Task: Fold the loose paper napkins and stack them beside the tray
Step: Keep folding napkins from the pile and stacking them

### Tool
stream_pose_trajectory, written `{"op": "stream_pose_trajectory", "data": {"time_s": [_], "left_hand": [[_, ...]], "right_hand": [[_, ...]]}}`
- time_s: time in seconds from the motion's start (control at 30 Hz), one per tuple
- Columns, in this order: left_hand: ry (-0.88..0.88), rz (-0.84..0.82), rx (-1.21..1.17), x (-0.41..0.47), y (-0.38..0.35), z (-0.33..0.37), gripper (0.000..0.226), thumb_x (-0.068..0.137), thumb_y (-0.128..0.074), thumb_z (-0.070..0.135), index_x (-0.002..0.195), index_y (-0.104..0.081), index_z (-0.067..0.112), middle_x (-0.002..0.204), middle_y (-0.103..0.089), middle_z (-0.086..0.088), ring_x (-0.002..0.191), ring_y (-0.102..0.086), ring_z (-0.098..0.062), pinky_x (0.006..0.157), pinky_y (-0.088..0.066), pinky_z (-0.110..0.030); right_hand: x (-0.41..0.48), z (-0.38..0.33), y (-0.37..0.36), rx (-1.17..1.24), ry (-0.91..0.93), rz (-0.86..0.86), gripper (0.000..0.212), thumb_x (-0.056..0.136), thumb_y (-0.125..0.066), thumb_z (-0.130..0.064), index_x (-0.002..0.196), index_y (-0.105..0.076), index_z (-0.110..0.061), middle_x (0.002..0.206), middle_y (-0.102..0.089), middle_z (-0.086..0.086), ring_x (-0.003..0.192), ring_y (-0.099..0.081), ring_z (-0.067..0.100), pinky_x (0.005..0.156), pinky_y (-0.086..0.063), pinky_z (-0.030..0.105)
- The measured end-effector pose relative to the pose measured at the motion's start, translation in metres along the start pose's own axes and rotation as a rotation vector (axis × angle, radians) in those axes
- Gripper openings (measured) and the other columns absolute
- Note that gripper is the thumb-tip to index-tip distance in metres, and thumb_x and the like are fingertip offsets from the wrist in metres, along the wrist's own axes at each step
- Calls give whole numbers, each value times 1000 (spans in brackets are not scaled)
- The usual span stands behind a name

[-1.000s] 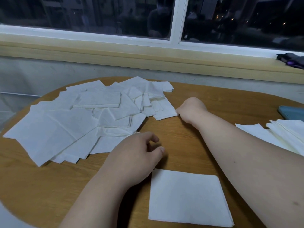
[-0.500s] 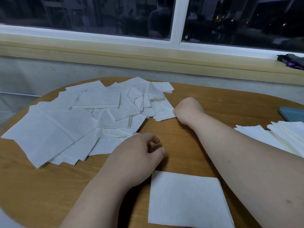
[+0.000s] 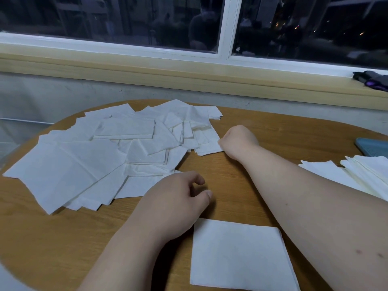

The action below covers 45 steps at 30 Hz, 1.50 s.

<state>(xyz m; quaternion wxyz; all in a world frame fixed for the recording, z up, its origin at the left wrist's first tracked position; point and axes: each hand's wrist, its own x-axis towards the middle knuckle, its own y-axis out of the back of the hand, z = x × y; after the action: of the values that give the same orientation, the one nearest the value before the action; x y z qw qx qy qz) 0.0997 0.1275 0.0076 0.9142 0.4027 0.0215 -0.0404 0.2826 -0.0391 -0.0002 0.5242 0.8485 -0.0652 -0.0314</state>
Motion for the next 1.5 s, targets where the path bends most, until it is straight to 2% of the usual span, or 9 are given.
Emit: {"op": "stream_pose_trajectory", "data": {"time_s": [0.13, 0.27, 0.47, 0.6, 1.03, 1.17, 1.27, 1.37, 1.5], "left_hand": [[-10, 2, -4, 2, 0, -1, 25, 90, -58, 55, 111, -60, 41, 86, -66, 17, 79, -63, 1, 77, -52, -28], [-9, -2, -6, 3, 0, -1, 25, 90, -58, 55, 110, -60, 42, 87, -66, 16, 77, -63, 0, 77, -53, -29], [-7, -11, -1, 3, 1, -3, 26, 89, -58, 57, 110, -60, 43, 90, -66, 18, 81, -63, 0, 80, -54, -32], [-2, -17, 2, 2, 0, -3, 26, 89, -57, 58, 112, -59, 44, 92, -65, 19, 82, -63, 0, 81, -54, -31], [-42, -37, 69, -3, -5, 12, 29, 91, -54, 59, 117, -58, 46, 99, -61, 21, 90, -58, 1, 80, -51, -25], [-49, -47, 87, -5, -9, 16, 30, 92, -54, 59, 118, -58, 45, 99, -61, 20, 91, -57, 1, 78, -48, -23], [-58, -52, 99, -6, -11, 20, 30, 93, -54, 58, 120, -58, 45, 99, -60, 20, 91, -56, 2, 78, -48, -23], [-63, -56, 109, -6, -13, 23, 32, 93, -53, 58, 122, -57, 45, 99, -59, 22, 91, -55, 4, 75, -46, -20], [-73, -45, 82, -7, -13, 24, 30, 92, -54, 57, 119, -58, 44, 95, -60, 22, 88, -56, 5, 77, -48, -21]], "right_hand": [[-1, -2, -4, -19, 7, 28, 18, 91, -53, -13, 84, -70, -10, 77, -67, 4, 67, -60, 22, 54, -44, 26], [-1, -2, -3, -39, 8, 59, 21, 90, -51, -10, 82, -70, -9, 77, -67, 2, 66, -59, 21, 52, -43, 26], [-12, 8, 11, -21, 36, 132, 25, 87, -49, -8, 86, -74, -10, 85, -73, 6, 81, -68, 26, 70, -59, 38], [-26, 26, 27, -54, 62, 147, 26, 89, -50, -14, 74, -70, -21, 77, -70, -1, 73, -63, 21, 57, -52, 31], [-120, 92, 71, -119, -32, 69, 20, 92, -56, -24, 74, -65, -27, 76, -68, -6, 70, -62, 16, 61, -54, 35], [-145, 96, 71, -342, 11, 110, 14, 93, -55, -37, 94, -63, -26, 98, -59, -7, 86, -57, 14, 69, -53, 34], [-158, 84, 65, -256, 104, 17, 39, 90, -57, -57, 119, -61, -31, 118, -55, -10, 112, -50, 14, 87, -49, 33], [-162, 76, 54, -251, 165, -59, 39, 89, -57, -64, 112, -64, -33, 113, -55, -13, 111, -48, 12, 90, -48, 33], [-160, 79, 52, -299, 234, 25, 17, 98, -53, -39, 94, -68, -31, 96, -58, -12, 97, -55, 13, 82, -49, 32]]}}
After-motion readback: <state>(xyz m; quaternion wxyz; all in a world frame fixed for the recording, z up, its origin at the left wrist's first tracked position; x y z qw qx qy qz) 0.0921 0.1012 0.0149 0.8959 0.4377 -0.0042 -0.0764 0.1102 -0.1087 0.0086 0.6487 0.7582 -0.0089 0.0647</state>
